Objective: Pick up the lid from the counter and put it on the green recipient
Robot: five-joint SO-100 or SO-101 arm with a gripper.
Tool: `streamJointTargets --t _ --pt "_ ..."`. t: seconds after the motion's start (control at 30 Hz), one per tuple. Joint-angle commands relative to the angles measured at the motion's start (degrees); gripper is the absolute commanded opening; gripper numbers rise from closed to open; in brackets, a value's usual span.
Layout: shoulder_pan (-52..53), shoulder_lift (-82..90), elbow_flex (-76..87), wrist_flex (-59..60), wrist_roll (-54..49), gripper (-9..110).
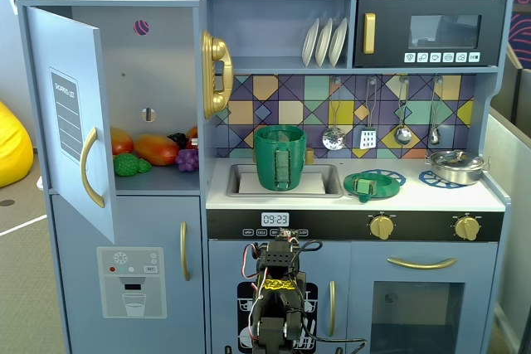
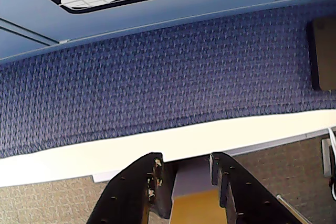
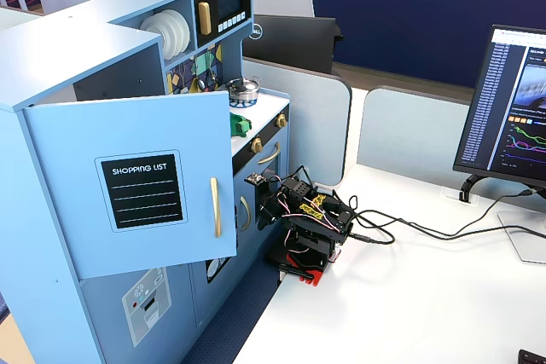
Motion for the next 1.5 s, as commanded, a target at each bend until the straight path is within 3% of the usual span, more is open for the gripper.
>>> streamJointTargets --t 0.0,0.47,0.7,0.83,0.97,1.03,1.13,1.47 --pt "1.93 -0.35 1.05 9.76 0.18 0" --pt "3.43 -0.44 0.62 7.29 -1.32 0" --pt "14.94 -16.87 -20.21 -16.08 -8.70 2" --pt "25.22 -25.14 -28.92 -39.90 -4.39 21" --pt "31.55 -28.39 -23.64 -73.92 -4.04 41" --pt "33.22 -30.76 -21.62 -84.55 -5.19 45" --pt "33.84 -31.90 -20.74 -89.74 -5.27 47" --pt "32.96 -34.10 -22.41 -89.91 -6.94 45"
